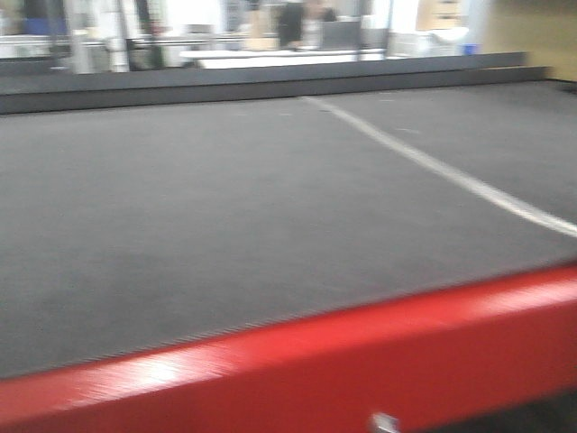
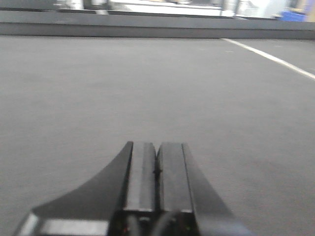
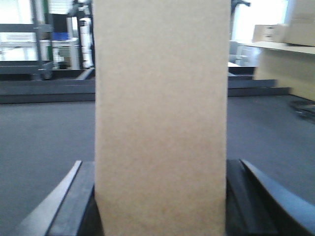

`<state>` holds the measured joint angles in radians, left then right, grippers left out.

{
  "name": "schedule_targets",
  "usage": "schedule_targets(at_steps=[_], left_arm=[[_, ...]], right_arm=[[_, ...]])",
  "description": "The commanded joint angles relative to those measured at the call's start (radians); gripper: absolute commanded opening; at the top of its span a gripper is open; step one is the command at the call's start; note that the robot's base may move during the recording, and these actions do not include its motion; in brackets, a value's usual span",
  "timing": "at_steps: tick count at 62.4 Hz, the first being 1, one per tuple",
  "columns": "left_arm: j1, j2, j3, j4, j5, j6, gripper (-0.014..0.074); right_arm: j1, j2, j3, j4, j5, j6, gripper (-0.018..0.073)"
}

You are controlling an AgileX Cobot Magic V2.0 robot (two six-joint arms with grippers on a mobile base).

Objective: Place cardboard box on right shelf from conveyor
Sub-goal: 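Carry the box in the right gripper past the red conveyor frame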

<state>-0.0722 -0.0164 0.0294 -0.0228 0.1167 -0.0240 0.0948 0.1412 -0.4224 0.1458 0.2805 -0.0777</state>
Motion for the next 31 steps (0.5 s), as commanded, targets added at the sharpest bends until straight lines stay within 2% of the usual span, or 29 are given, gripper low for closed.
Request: schedule_targets(at_steps=[1, 31], left_arm=[[-0.001, -0.008, 0.01, 0.001, -0.086, -0.005, -0.0116], [-0.001, -0.008, 0.01, 0.001, -0.086, -0.005, -0.0116]], right_arm=[[-0.005, 0.01, -0.028, 0.003, -0.098, -0.012, 0.0052], [-0.005, 0.01, -0.028, 0.003, -0.098, -0.012, 0.0052]])
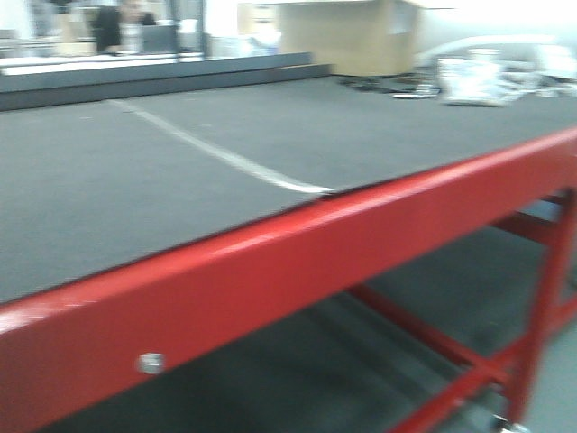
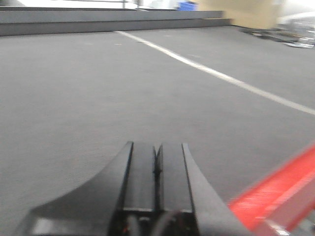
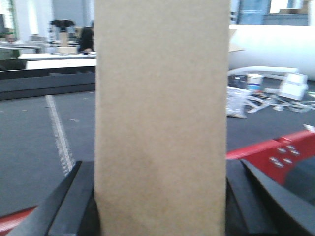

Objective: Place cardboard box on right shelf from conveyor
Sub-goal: 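Carry the box in the right gripper past the red conveyor frame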

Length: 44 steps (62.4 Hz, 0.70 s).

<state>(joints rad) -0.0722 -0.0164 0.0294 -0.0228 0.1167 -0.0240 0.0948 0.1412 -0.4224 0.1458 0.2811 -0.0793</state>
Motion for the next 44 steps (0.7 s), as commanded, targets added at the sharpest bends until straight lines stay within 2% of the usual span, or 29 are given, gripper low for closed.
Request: schedule_targets(at_steps=[1, 44], left_arm=[[-0.001, -0.008, 0.01, 0.001, -0.086, -0.005, -0.0116], [-0.001, -0.008, 0.01, 0.001, -0.086, -0.005, -0.0116]], right_arm=[[-0.005, 0.01, -0.028, 0.003, -0.098, -0.01, 0.0052], [-0.005, 0.01, -0.028, 0.003, -0.098, -0.01, 0.0052]])
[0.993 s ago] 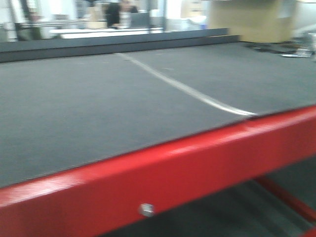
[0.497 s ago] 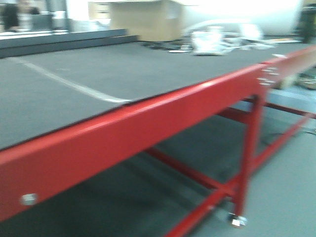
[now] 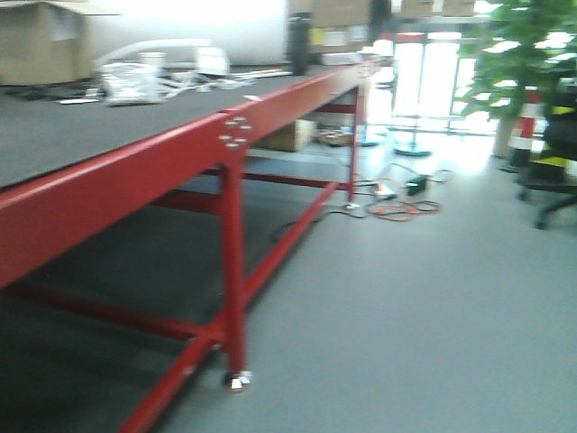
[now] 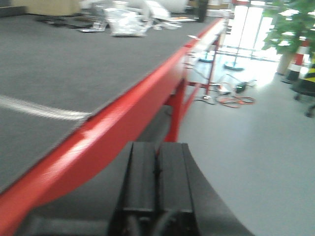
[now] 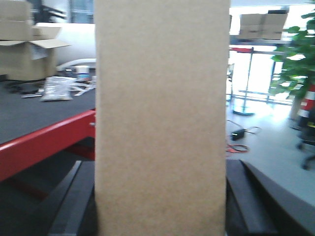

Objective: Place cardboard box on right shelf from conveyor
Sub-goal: 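Carry the box in the right gripper past the red conveyor frame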

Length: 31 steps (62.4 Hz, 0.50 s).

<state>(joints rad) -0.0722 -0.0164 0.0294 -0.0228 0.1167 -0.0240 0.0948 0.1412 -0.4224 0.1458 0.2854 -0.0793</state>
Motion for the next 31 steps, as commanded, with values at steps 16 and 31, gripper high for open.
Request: schedule_targets(at_steps=[16, 31], left_arm=[[-0.001, -0.008, 0.01, 0.001, -0.086, -0.005, -0.0116], [-0.001, -0.008, 0.01, 0.001, -0.086, -0.005, -0.0116]], right_arm=[[-0.005, 0.01, -0.028, 0.003, -0.103, -0.01, 0.0052], [-0.005, 0.01, -0.028, 0.003, -0.103, -0.01, 0.0052]])
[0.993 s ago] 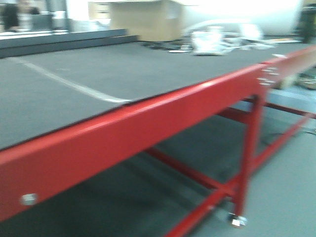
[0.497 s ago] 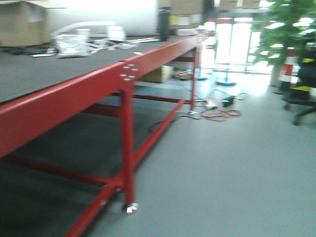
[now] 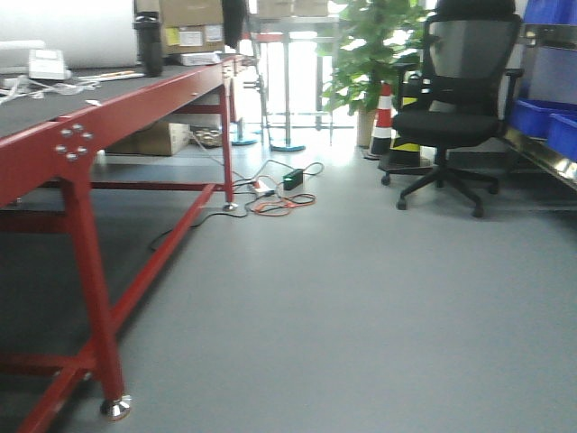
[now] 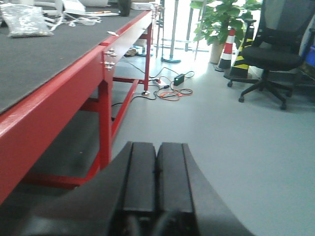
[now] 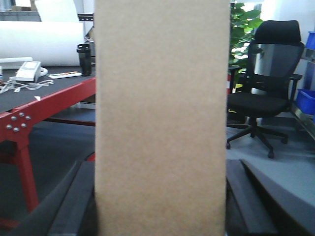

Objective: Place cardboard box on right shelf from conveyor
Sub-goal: 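Carry the box in the right gripper past the red conveyor frame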

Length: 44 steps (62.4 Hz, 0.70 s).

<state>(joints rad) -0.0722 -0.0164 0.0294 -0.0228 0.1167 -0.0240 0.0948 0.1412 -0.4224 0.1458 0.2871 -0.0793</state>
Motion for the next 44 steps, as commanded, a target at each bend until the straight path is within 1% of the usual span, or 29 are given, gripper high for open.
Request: schedule_targets(at_steps=[1, 44], left_arm=[[-0.001, -0.008, 0.01, 0.001, -0.086, -0.005, -0.0116], [-0.001, -0.008, 0.01, 0.001, -0.086, -0.005, -0.0116]], right_arm=[[-0.005, 0.01, -0.028, 0.003, -0.104, -0.01, 0.0052], [-0.005, 0.01, -0.028, 0.003, -0.104, -0.01, 0.0052]])
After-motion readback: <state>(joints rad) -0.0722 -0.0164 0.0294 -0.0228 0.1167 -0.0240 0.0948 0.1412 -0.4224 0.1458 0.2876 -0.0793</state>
